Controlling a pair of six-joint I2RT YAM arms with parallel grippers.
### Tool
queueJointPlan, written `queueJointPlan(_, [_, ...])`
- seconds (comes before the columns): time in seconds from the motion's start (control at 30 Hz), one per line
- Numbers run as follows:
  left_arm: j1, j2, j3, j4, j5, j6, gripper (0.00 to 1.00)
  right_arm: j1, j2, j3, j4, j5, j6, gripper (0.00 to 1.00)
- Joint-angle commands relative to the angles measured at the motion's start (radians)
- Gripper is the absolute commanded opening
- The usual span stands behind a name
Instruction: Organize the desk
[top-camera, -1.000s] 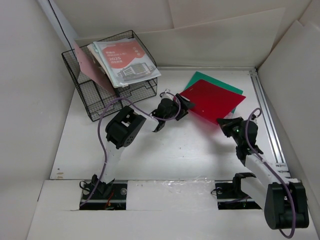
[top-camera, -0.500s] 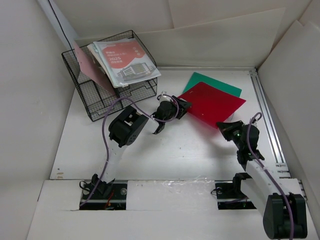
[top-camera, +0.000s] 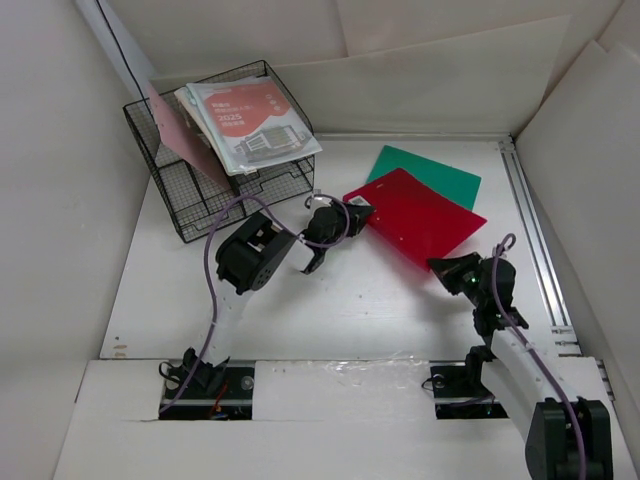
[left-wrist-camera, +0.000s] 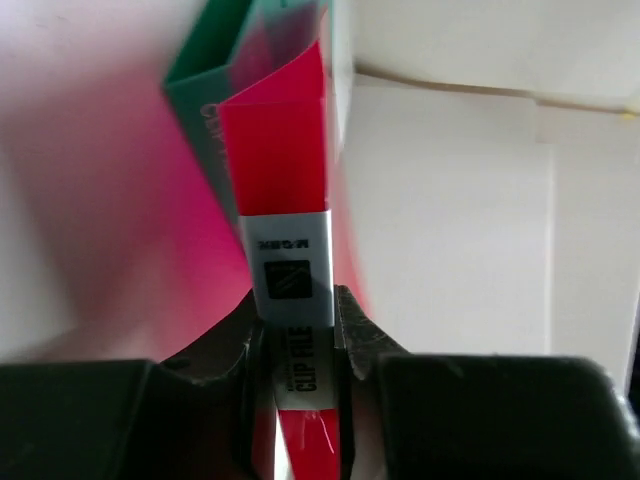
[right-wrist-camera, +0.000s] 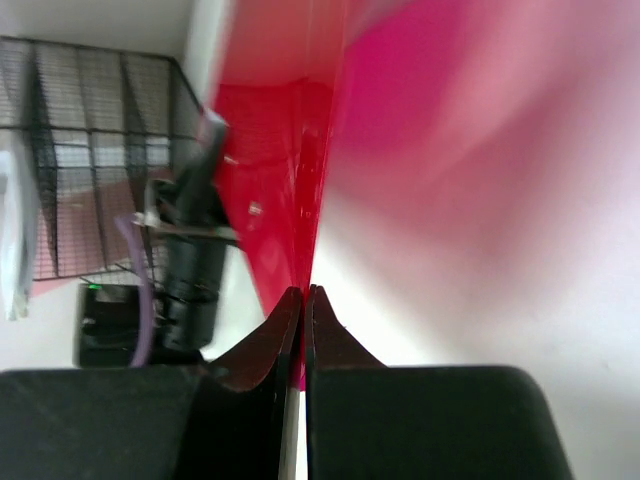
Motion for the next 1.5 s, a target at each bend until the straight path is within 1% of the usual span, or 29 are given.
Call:
queueJointPlan(0.0, [0.005, -0.061, -0.042, 0.091, -0.049, 0.046, 0.0, -0.001, -0.012, -0.01, 0.007, -0.038, -0.036, 0.0])
queueJointPlan(0.03, [0.005, -0.075, -0.043, 0.082, -0.049, 0.068, 0.0, -0.001, -0.012, -0.01, 0.007, -0.038, -0.036, 0.0])
queueJointPlan(0.07, [0.005, -0.108, -0.073, 0.082, -0.058, 0.083, 0.0, -0.01, -0.012, -0.001, 0.007, -0.038, -0.036, 0.04])
queueJointPlan(0.1, [0.005, -0.125, -0.082, 0.082, -0.058, 0.103, 0.0, -0.01, -0.021, -0.001, 0.007, -0.038, -0.045, 0.17])
queueJointPlan(0.17, [0.005, -0.167, -0.105, 0.082, -0.067, 0.134, 0.0, -0.01, -0.021, 0.024, -0.003, -0.047, -0.065, 0.38])
queueJointPlan(0.2, [0.005, -0.206, -0.124, 0.082, -0.067, 0.176, 0.0, -0.01, -0.021, 0.059, -0.028, -0.047, -0.083, 0.49])
queueJointPlan(0.23, [0.005, -0.23, -0.138, 0.082, -0.067, 0.189, 0.0, -0.01, -0.033, 0.077, -0.062, -0.037, -0.119, 0.68])
queueJointPlan(0.27, [0.005, -0.251, -0.151, 0.082, -0.058, 0.201, 0.0, -0.01, -0.042, 0.096, -0.073, -0.037, -0.136, 0.76])
queueJointPlan(0.33, [-0.015, -0.317, -0.181, 0.094, -0.041, 0.255, 0.0, -0.01, -0.051, 0.178, -0.146, -0.011, -0.192, 0.89])
queueJointPlan(0.43, [-0.036, -0.41, -0.193, 0.068, -0.02, 0.319, 0.0, -0.01, -0.064, 0.282, -0.185, 0.031, -0.232, 0.98])
queueJointPlan(0.6, [-0.046, -0.561, -0.227, -0.013, -0.02, 0.445, 0.0, -0.01, -0.053, 0.407, -0.216, 0.078, -0.28, 1.0])
queueJointPlan(0.73, [-0.046, -0.69, -0.26, -0.076, -0.02, 0.49, 0.0, -0.01, -0.042, 0.482, -0.225, 0.127, -0.305, 1.0])
queueJointPlan(0.77, [-0.046, -0.745, -0.26, -0.095, -0.02, 0.519, 0.0, -0.01, -0.042, 0.505, -0.225, 0.137, -0.305, 1.0])
queueJointPlan(0.87, [-0.046, -0.832, -0.247, -0.197, -0.02, 0.574, 0.0, -0.01, -0.022, 0.534, -0.225, 0.179, -0.314, 1.0])
queueJointPlan(0.9, [-0.046, -0.904, -0.247, -0.22, -0.03, 0.609, 0.0, -0.01, -0.022, 0.545, -0.225, 0.193, -0.314, 1.0])
queueJointPlan(0.93, [-0.046, -0.944, -0.231, -0.29, -0.043, 0.628, 0.0, -0.01, -0.022, 0.545, -0.225, 0.209, -0.314, 1.0])
queueJointPlan(0.97, [-0.046, -0.984, -0.221, -0.331, -0.084, 0.646, 0.0, -0.01, -0.022, 0.559, -0.225, 0.238, -0.314, 1.0])
queueJointPlan(1.0, [-0.046, -1.07, -0.204, -0.361, -0.102, 0.667, 0.0, -0.01, -0.022, 0.568, -0.225, 0.252, -0.314, 1.0])
queueJointPlan(1.03, [-0.046, -1.11, -0.185, -0.439, -0.124, 0.719, 0.0, 0.001, -0.013, 0.58, -0.225, 0.267, -0.323, 1.0])
queueJointPlan(1.07, [-0.046, -1.147, -0.156, -0.501, -0.179, 0.743, 0.0, 0.001, -0.001, 0.581, -0.198, 0.279, -0.323, 1.0])
queueJointPlan(1.1, [-0.036, -1.211, -0.1, -0.597, -0.205, 0.79, 0.0, 0.001, 0.031, 0.602, -0.197, 0.279, -0.334, 1.0])
queueJointPlan(1.13, [-0.036, -1.242, -0.077, -0.598, -0.231, 0.79, 0.0, 0.001, 0.031, 0.602, -0.197, 0.263, -0.334, 1.0])
queueJointPlan(1.17, [-0.023, -1.27, -0.049, -0.678, -0.256, 0.828, 0.0, 0.001, 0.063, 0.613, -0.197, 0.249, -0.334, 1.0])
queueJointPlan(1.27, [-0.003, -1.348, 0.052, -0.812, -0.386, 0.884, 0.0, 0.001, 0.112, 0.613, -0.148, 0.2, -0.314, 1.0])
queueJointPlan(1.3, [-0.003, -1.348, 0.084, -0.854, -0.438, 0.908, 0.0, 0.001, 0.125, 0.613, -0.125, 0.187, -0.314, 1.0])
queueJointPlan(1.33, [-0.003, -1.359, 0.114, -0.898, -0.546, 0.933, 0.0, 0.001, 0.134, 0.613, -0.115, 0.161, -0.314, 1.0])
queueJointPlan(1.4, [-0.003, -1.359, 0.178, -0.96, -0.621, 0.976, 0.0, 0.001, 0.165, 0.613, -0.095, 0.134, -0.305, 1.0])
queueJointPlan(1.43, [-0.003, -1.359, 0.203, -0.987, -0.711, 0.99, 0.0, 0.001, 0.174, 0.613, -0.073, 0.106, -0.305, 1.0])
queueJointPlan(1.47, [-0.003, -1.359, 0.25, -1.01, -0.76, 1.017, 0.0, 0.001, 0.174, 0.602, -0.058, 0.091, -0.305, 1.0])
